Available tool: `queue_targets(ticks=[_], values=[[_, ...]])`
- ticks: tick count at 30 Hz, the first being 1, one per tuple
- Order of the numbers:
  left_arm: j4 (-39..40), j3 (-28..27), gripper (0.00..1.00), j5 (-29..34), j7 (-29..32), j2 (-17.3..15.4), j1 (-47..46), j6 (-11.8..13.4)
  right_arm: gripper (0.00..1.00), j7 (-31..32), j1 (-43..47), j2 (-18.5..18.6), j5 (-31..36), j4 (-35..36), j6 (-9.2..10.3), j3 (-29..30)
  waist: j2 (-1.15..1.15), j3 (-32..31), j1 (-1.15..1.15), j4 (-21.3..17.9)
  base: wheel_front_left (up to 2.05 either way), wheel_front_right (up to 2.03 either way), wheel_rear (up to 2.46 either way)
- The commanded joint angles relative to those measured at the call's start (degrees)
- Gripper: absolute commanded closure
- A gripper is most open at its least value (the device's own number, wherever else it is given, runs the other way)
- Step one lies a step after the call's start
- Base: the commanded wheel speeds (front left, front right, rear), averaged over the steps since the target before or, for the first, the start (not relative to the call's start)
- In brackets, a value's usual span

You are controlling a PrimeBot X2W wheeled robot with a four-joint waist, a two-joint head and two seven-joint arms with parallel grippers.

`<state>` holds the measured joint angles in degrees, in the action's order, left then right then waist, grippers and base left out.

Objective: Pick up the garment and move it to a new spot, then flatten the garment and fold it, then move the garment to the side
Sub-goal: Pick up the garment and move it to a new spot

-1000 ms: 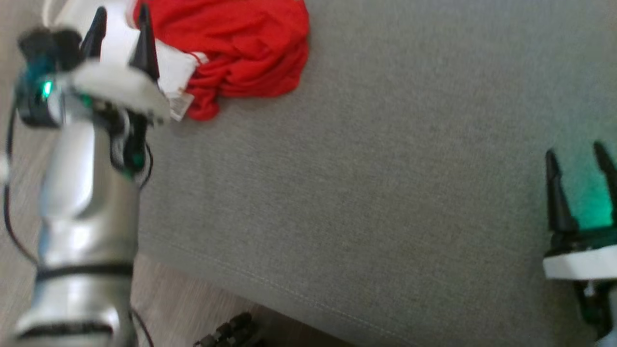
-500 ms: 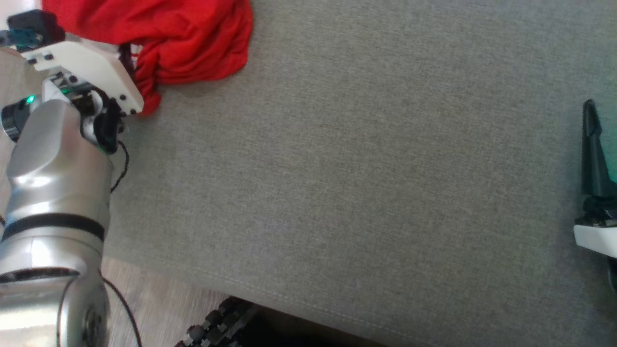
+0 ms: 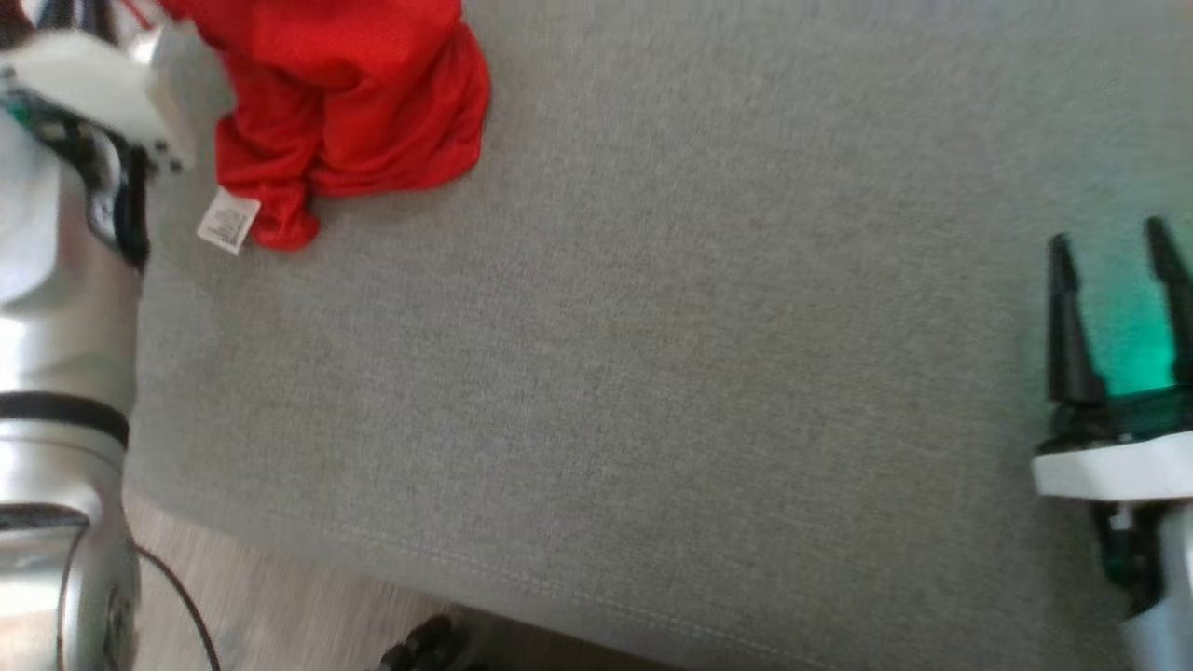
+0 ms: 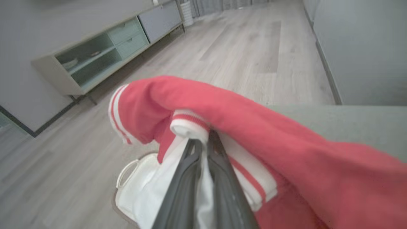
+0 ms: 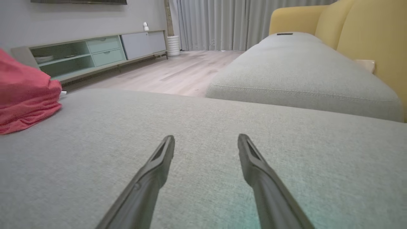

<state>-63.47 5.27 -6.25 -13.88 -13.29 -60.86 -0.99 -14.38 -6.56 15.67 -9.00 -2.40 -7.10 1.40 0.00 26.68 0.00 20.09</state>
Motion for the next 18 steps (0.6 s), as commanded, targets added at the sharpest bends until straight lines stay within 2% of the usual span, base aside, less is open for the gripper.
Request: queue_targets(ticks=[1, 6, 7, 12, 18], values=[[4.1, 0.5, 1.0, 1.4, -1.0, -4.2, -3.4, -0.1, 0.0, -0.6, -0.5, -1.0, -0.3, 0.9, -0.39, -1.8, 0.0, -5.5, 0.0, -1.8, 0.0, 0.0, 0.0], [11.5, 4.1, 1.0, 4.3, -1.1, -4.9, -5.0, -1.8, 0.0, -0.6, -1.1, -5.5, -0.6, -0.3, -0.39, -3.7, 0.0, -11.7, 0.0, -5.1, 0.0, 0.0, 0.0], [11.5, 4.1, 1.0, 4.3, -1.1, -4.9, -5.0, -1.8, 0.0, -0.6, -1.1, -5.5, -0.6, -0.3, -0.39, -3.7, 0.0, -11.7, 0.0, -5.1, 0.0, 0.0, 0.0], [17.1, 7.4, 1.0, 5.8, -1.1, -5.2, -6.2, -3.8, 0.0, -0.6, -1.1, -9.4, -0.9, -1.4, -0.39, -5.6, 0.0, -17.3, 0.0, -10.4, 0.0, 0.0, 0.0], [22.8, 11.3, 1.0, 5.7, 0.9, -3.5, -7.6, -5.5, 0.0, -0.6, -1.0, -11.7, -1.5, -1.7, -0.39, -7.3, 0.0, -21.6, 0.0, -17.2, 0.0, 0.0, 0.0]])
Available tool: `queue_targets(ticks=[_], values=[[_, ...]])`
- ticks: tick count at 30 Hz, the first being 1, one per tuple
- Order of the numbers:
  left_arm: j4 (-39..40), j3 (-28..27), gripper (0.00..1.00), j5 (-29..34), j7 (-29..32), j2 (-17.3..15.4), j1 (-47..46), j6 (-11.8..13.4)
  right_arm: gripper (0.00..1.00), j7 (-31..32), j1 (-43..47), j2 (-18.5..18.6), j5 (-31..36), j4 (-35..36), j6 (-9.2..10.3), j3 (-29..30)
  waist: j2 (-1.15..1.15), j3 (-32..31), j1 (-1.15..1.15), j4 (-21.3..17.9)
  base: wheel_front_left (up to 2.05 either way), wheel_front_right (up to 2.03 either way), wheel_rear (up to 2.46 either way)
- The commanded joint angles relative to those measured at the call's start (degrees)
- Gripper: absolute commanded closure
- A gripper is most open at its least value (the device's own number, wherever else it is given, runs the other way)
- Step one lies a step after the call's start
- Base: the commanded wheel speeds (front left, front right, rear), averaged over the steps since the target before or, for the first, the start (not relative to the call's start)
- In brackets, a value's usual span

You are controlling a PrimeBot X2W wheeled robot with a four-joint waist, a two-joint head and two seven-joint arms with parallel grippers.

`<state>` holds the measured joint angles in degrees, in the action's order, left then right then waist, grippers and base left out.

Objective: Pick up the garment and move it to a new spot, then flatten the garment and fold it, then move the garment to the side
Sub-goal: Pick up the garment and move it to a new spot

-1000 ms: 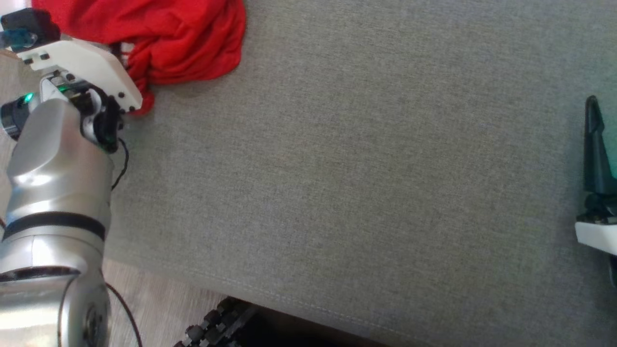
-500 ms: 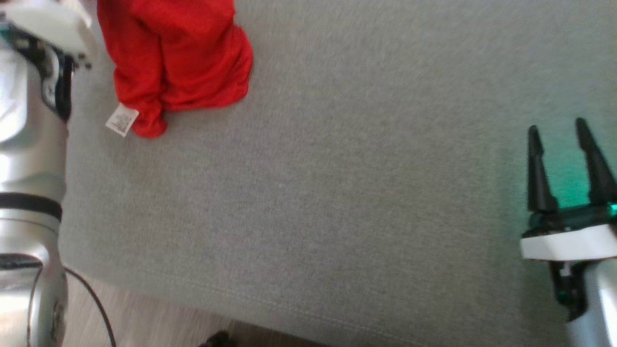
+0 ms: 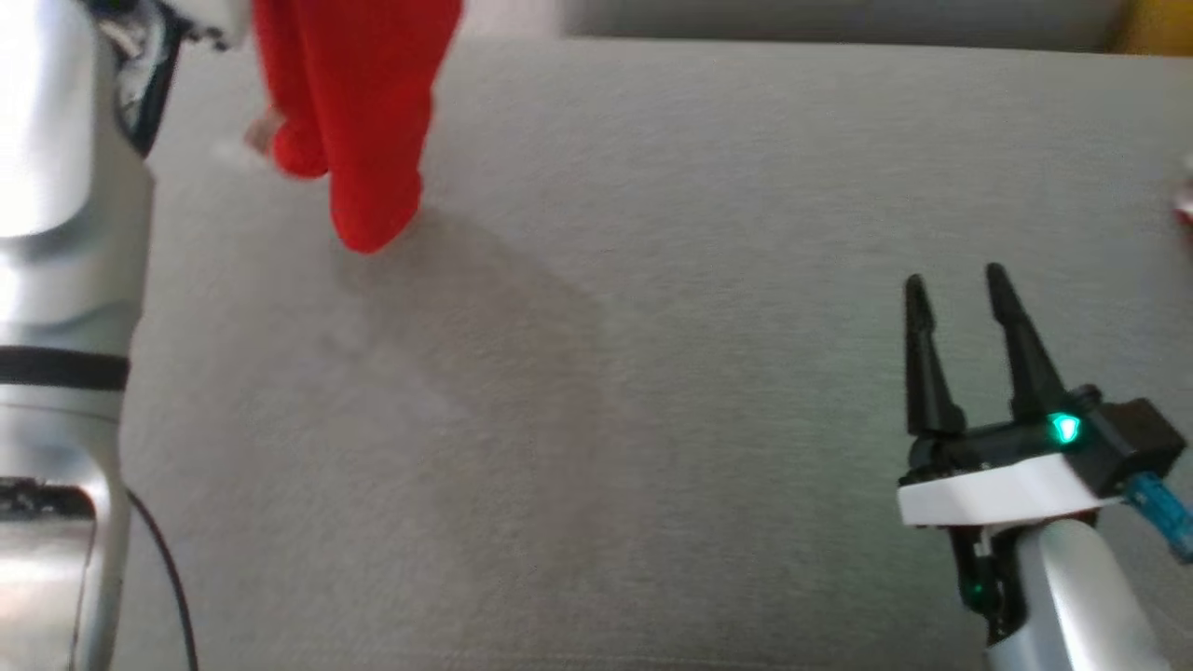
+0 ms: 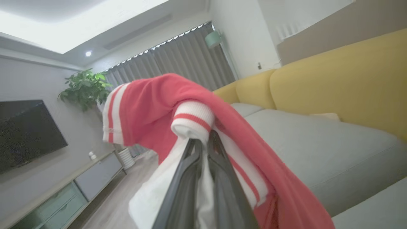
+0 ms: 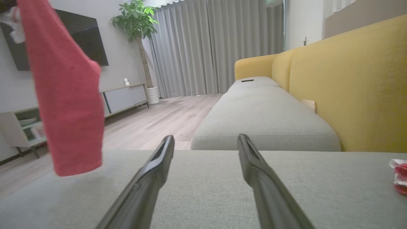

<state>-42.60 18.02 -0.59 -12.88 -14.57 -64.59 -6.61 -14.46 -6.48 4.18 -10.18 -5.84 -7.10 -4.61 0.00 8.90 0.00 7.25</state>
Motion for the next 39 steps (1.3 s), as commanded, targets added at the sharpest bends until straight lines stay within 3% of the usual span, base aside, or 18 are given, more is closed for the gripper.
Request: queue_targets(ticks=[1, 8, 15, 23, 32, 33, 34, 35, 39], values=[[2.8, -0.8, 1.0, -0.2, 0.3, -1.8, -3.9, -0.1, 0.0, -0.5, -1.0, -0.5, -0.5, 1.7, -0.39, -1.6, 0.0, -4.3, 0.0, -5.6, 0.0, 0.0, 0.0], [6.5, 3.4, 1.0, -2.3, 2.7, 1.3, -2.5, -0.7, 0.0, -0.5, -1.7, -1.2, -1.6, 1.2, -0.39, -4.7, 0.0, -6.6, 0.0, -12.8, 0.0, 0.0, 0.0], [6.8, 8.5, 1.0, -4.3, 3.3, 6.0, 2.0, -0.8, 0.0, -0.5, -2.4, -1.3, -3.9, 2.0, -0.39, -6.7, 0.0, -4.8, 0.0, -16.9, 0.0, 0.0, 0.0], [4.5, 13.6, 1.0, -7.2, 0.8, 10.7, 13.6, 0.1, 0.0, -0.5, -4.1, -1.3, -5.1, 2.9, -0.39, -6.9, 0.0, 1.2, 0.0, -18.5, 0.0, 0.0, 0.0], [4.1, 22.7, 1.0, -16.7, -1.6, 11.7, 27.1, 3.2, 0.0, -0.5, -4.4, -1.3, -4.4, 1.5, -0.39, -6.3, 0.0, 1.7, 0.0, -16.5, 0.0, 0.0, 0.0], [4.6, 23.8, 0.34, -18.2, -1.6, 11.7, 28.2, 4.4, 0.0, -0.5, -4.1, -1.3, -4.3, 1.1, -0.39, -6.2, 0.0, 0.8, 0.0, -16.0, 0.0, 0.0, 0.0], [4.6, 23.8, 0.34, -18.2, -1.6, 11.7, 28.2, 4.4, 0.0, -0.5, -4.1, -1.3, -4.3, 1.1, -0.39, -6.2, 0.0, 0.8, 0.0, -16.0, 0.0, 0.0, 0.0], [5.2, 24.6, 0.0, -19.8, -1.8, 11.7, 29.2, 5.7, 0.0, -0.5, -3.6, -1.3, -4.1, 0.6, -0.39, -6.1, 0.0, -0.3, 0.0, -15.5, 0.0, 0.0, 0.0], [8.7, 26.0, 0.0, -23.5, -2.1, 11.7, 33.8, 11.8, 0.0, -0.5, -0.5, -1.3, -3.7, -1.0, -0.39, -5.3, 0.0, -5.6, 0.0, -13.0, 0.0, 0.0, 0.0]])
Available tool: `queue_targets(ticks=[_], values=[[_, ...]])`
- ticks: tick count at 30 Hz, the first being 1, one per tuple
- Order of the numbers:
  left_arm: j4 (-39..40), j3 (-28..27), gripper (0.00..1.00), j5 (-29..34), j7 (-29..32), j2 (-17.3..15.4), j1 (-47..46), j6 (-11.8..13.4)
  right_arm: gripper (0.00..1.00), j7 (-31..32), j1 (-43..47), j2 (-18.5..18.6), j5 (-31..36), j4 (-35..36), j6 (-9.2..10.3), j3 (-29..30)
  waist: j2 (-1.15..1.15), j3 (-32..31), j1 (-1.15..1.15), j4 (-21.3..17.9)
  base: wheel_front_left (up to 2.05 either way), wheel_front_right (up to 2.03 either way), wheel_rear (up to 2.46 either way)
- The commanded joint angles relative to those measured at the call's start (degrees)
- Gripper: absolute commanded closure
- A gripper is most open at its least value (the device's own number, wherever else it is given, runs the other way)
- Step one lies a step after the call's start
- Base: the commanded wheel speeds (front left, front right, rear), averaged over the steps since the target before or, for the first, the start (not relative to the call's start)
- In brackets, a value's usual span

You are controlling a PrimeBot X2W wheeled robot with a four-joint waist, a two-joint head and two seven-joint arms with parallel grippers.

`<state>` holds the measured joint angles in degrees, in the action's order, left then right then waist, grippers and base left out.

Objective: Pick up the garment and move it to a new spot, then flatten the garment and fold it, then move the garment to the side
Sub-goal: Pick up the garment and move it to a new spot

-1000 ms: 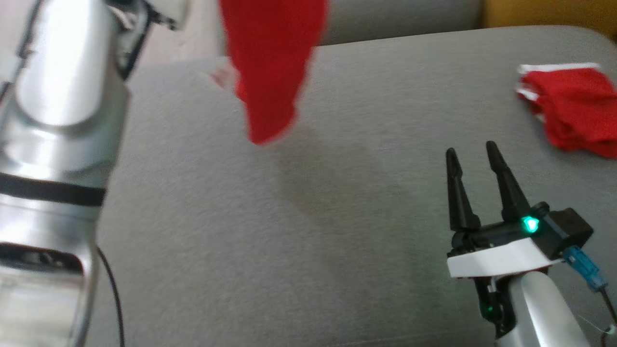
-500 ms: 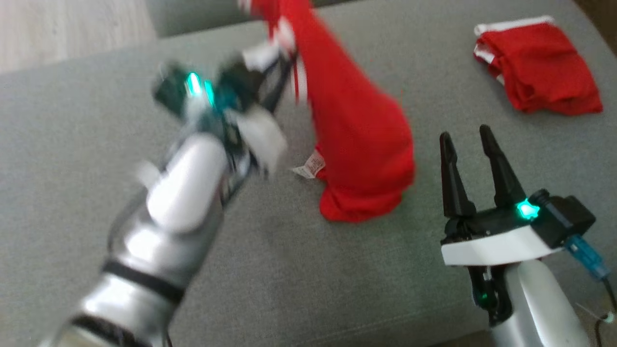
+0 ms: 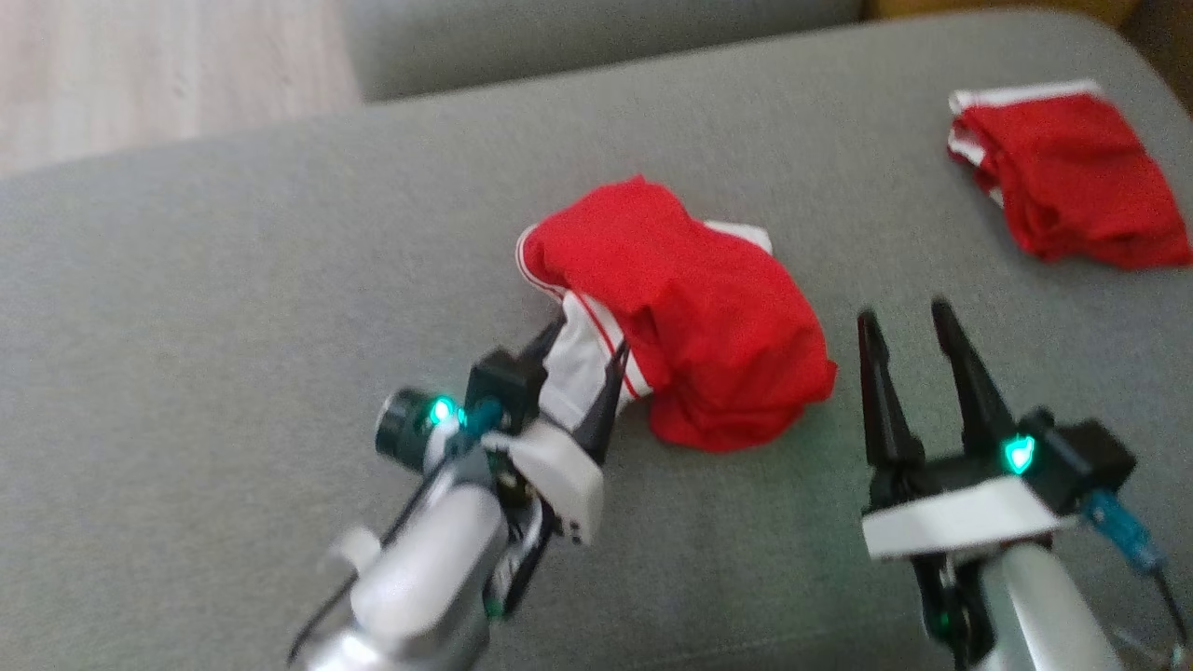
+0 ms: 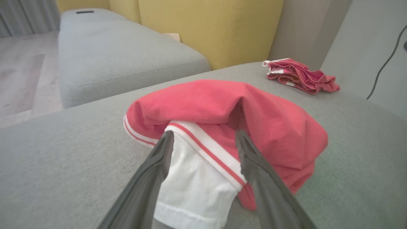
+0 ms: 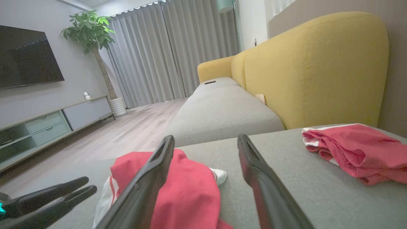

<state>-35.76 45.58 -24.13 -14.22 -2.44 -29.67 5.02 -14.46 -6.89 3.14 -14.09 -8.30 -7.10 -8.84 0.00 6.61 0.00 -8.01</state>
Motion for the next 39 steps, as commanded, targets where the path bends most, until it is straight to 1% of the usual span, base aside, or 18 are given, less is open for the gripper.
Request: queue_targets(ticks=[1, 2, 5, 9, 11, 13, 17, 18, 21, 24, 28, 39], values=[[3.1, -1.9, 0.0, 0.1, -0.7, -0.4, 0.4, 1.7, 0.0, -0.5, 0.8, -0.3, 0.3, 1.2, -0.39, -0.8, 0.0, -4.5, 0.0, 3.0, 0.0, 0.0, 0.0], [4.4, -2.4, 0.0, 0.2, -0.7, -0.4, 2.1, 3.0, 0.0, -0.5, 1.8, -0.3, 0.4, 1.1, -0.39, -0.5, 0.0, -5.6, 0.0, 3.7, 0.0, 0.0, 0.0], [8.1, -4.9, 0.0, 1.8, -0.8, -0.9, 7.3, 5.5, 0.0, -0.5, 4.1, -0.3, 0.8, 1.0, -0.39, 0.5, 0.0, -7.8, 0.0, 6.1, 0.0, 0.0, 0.0], [14.6, -10.6, 0.0, 5.2, -0.8, -3.5, 14.4, 8.7, 0.0, -0.5, 6.4, -0.3, 0.9, 0.9, -0.39, 1.8, 0.0, -10.2, 0.0, 8.2, 0.0, 0.0, 0.0], [17.8, -13.9, 0.0, 6.3, -0.8, -4.6, 18.2, 9.8, 0.0, -0.5, 7.5, -0.3, 0.9, 0.7, -0.39, 2.0, 0.0, -11.3, 0.0, 8.9, 0.0, 0.0, 0.0], [21.1, -17.4, 0.0, 7.1, -0.8, -5.2, 22.0, 10.2, 0.0, -0.5, 8.6, -0.3, 0.9, 0.7, -0.39, 2.2, 0.0, -12.2, 0.0, 9.3, 0.0, 0.0, 0.0], [27.9, -23.7, 0.0, 8.9, -0.8, -5.0, 28.7, 9.2, 0.0, -0.5, 10.9, -0.3, 0.7, 0.7, -0.39, 3.3, 0.0, -13.6, 0.0, 10.3, 0.0, 0.0, 0.0], [31.1, -26.5, 0.0, 10.3, -0.8, -4.5, 31.6, 8.6, 0.0, -0.5, 12.3, -0.3, 0.8, 0.7, -0.39, 3.6, 0.0, -14.3, 0.0, 10.7, 0.0, 0.0, 0.0], [34.3, -29.3, 0.0, 12.4, -0.8, -3.7, 35.4, 7.1, 0.0, -0.5, 14.2, -0.3, 1.0, 0.5, -0.39, 4.3, 0.0, -15.1, 0.0, 11.2, 0.0, 0.0, 0.0], [35.5, -31.0, 0.0, 14.7, -0.8, -3.2, 38.1, 5.6, 0.0, -0.5, 15.7, -0.3, 1.2, 0.5, -0.39, 4.4, 0.0, -15.7, 0.0, 11.3, 0.0, 0.0, 0.0], [35.8, -32.2, 0.0, 17.1, -0.8, -2.7, 39.6, 4.0, 0.0, -0.5, 16.6, -0.3, 1.4, 0.4, -0.39, 4.2, 0.0, -16.0, 0.0, 11.3, 0.0, 0.0, 0.0], [35.3, -34.7, 0.0, 19.9, -0.8, -1.8, 40.5, 1.9, 0.0, -0.5, 16.6, -0.3, 1.0, -0.1, -0.39, 3.9, 0.0, -16.6, 0.0, 10.9, 0.0, 0.0, 0.0]])
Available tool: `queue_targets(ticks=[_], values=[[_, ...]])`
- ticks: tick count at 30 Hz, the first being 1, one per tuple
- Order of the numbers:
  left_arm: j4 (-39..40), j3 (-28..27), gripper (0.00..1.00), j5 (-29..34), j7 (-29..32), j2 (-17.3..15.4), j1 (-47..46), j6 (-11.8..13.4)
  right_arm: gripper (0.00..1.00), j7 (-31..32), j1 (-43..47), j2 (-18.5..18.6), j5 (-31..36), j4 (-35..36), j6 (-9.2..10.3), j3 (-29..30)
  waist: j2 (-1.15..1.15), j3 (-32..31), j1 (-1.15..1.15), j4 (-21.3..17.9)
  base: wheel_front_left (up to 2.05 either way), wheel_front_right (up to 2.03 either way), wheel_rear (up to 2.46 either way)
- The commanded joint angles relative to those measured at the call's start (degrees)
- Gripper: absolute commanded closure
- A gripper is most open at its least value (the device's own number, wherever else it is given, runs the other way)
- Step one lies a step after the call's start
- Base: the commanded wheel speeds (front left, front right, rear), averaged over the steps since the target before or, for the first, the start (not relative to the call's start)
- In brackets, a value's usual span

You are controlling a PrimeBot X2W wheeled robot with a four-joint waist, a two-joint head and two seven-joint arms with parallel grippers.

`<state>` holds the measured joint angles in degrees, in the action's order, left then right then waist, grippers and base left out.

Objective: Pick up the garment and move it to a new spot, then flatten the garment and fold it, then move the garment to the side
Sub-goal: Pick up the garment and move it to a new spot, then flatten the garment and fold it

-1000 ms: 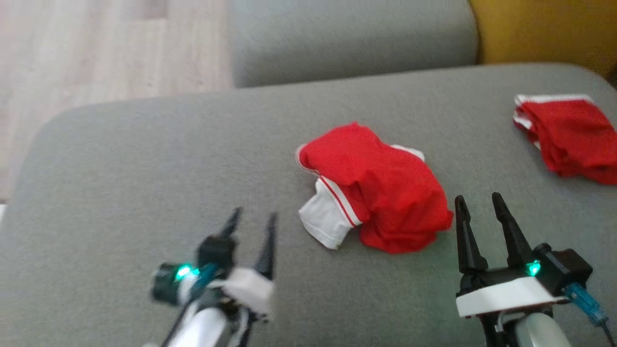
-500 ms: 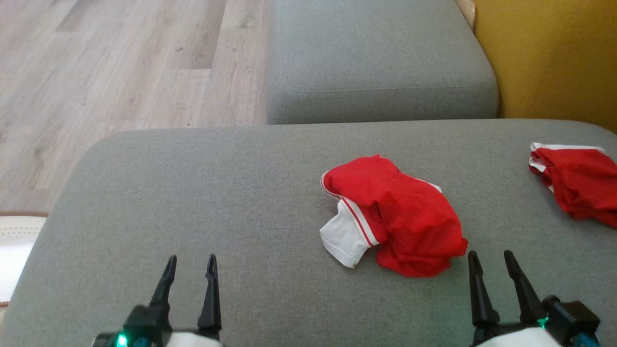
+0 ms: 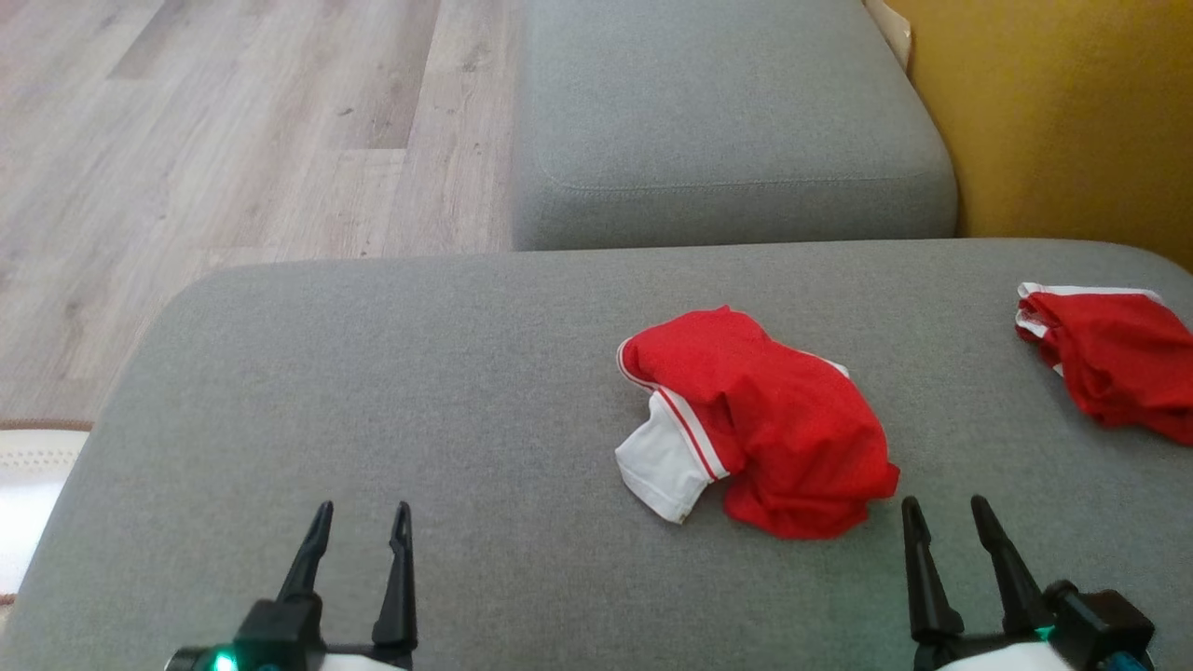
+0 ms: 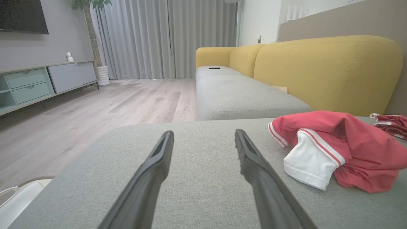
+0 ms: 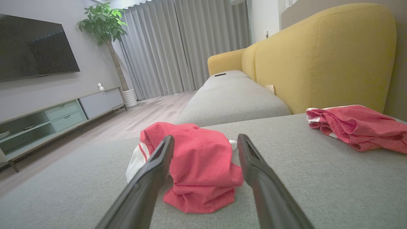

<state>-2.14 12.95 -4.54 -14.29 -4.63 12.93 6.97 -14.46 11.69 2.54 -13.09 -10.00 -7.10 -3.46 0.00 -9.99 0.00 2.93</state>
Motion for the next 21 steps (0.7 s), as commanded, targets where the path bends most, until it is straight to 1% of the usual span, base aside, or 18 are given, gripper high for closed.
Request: queue_targets(ticks=[1, 21], values=[[1.6, -2.2, 0.0, 0.4, -0.7, 0.5, -2.1, -0.2, 0.0, -0.5, -1.9, 0.3, -0.1, 1.6, -0.39, -1.5, 0.0, 0.0, 0.0, 0.0, 0.0, 0.0, 0.0], [1.4, -2.9, 0.0, 2.2, -0.7, 1.3, -1.8, -2.0, 0.0, -0.5, -2.0, 0.3, 0.0, 1.3, -0.39, -1.4, 0.0, -0.1, 0.0, 0.7, 0.0, 0.0, 0.0]])
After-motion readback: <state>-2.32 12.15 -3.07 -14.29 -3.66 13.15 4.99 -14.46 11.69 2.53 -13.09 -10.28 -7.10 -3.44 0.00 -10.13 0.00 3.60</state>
